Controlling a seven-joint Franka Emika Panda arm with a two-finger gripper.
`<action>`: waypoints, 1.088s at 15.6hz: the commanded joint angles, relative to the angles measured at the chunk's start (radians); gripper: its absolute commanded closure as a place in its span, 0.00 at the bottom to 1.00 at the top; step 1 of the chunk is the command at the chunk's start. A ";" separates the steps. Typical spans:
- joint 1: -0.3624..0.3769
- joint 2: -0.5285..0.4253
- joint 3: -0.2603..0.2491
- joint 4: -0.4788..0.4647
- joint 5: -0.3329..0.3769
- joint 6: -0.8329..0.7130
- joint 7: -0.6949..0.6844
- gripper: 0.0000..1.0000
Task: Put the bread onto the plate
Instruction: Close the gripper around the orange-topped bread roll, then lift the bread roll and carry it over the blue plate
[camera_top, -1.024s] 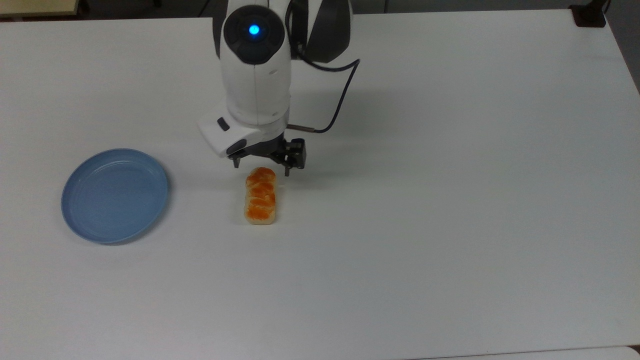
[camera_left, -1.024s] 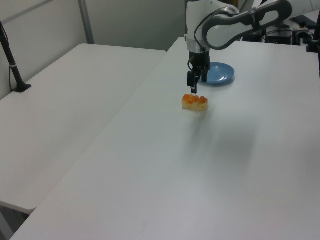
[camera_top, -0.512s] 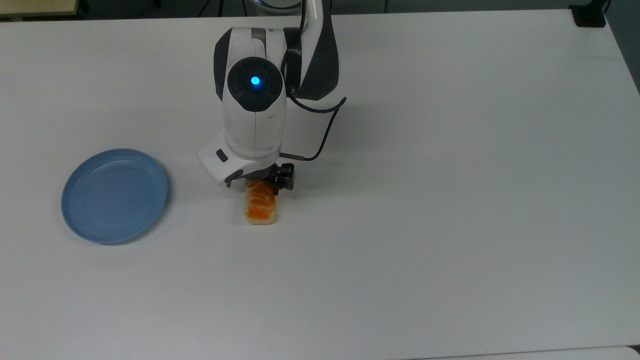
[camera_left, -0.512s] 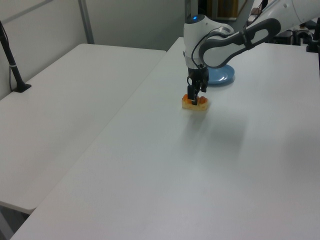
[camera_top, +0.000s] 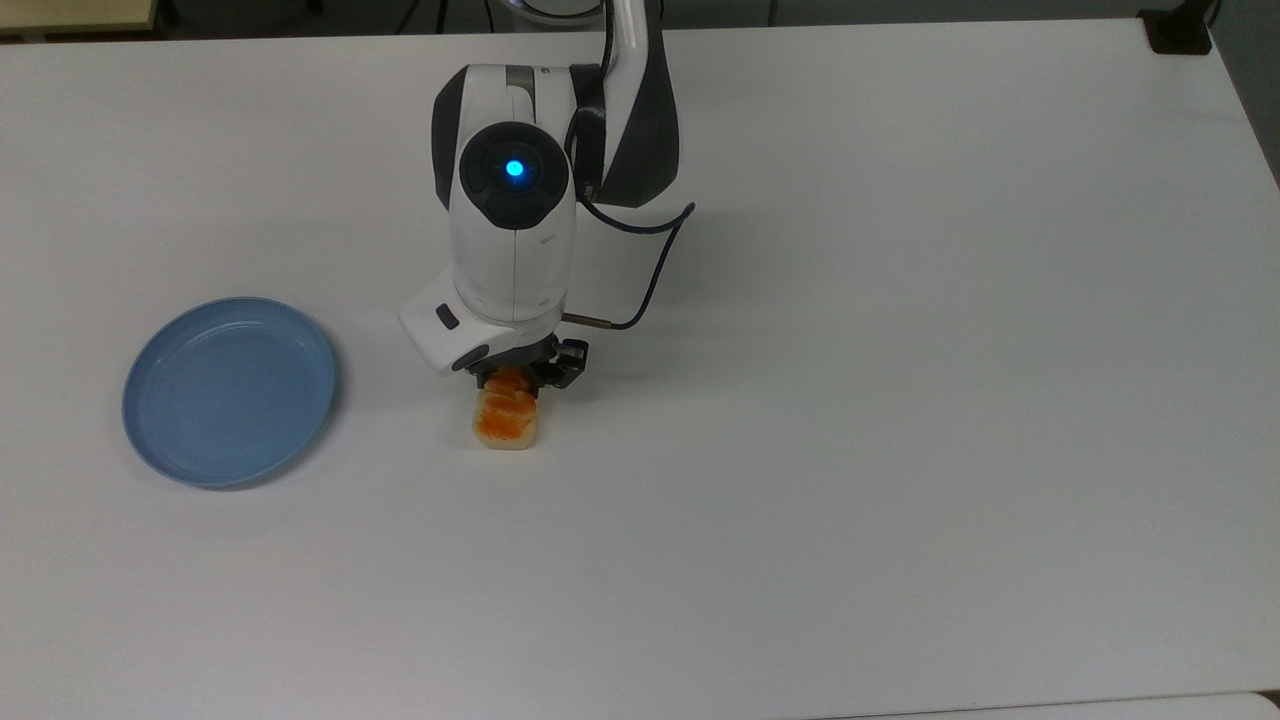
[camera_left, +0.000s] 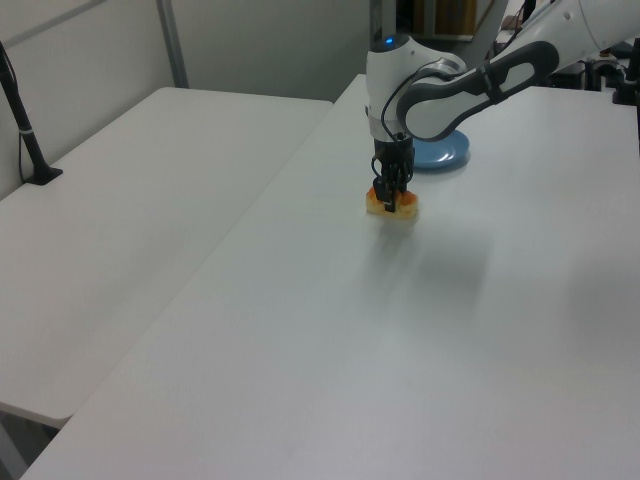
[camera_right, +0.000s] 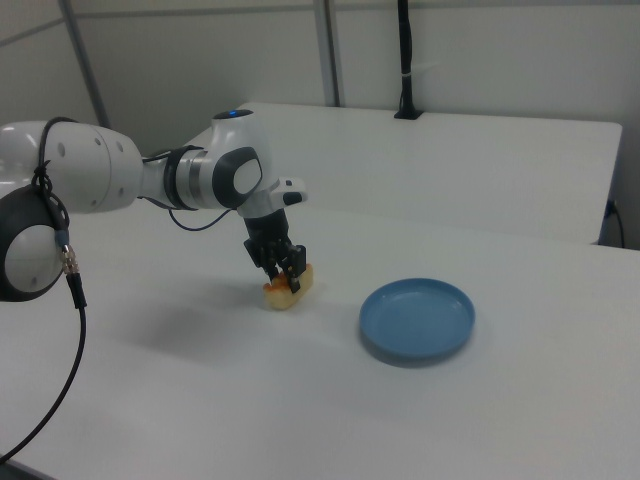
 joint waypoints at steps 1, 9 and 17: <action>-0.005 -0.014 0.008 0.004 -0.027 0.006 0.016 0.78; -0.131 -0.084 -0.007 0.061 -0.068 -0.042 -0.208 0.77; -0.301 -0.051 -0.007 0.103 -0.068 -0.027 -0.512 0.74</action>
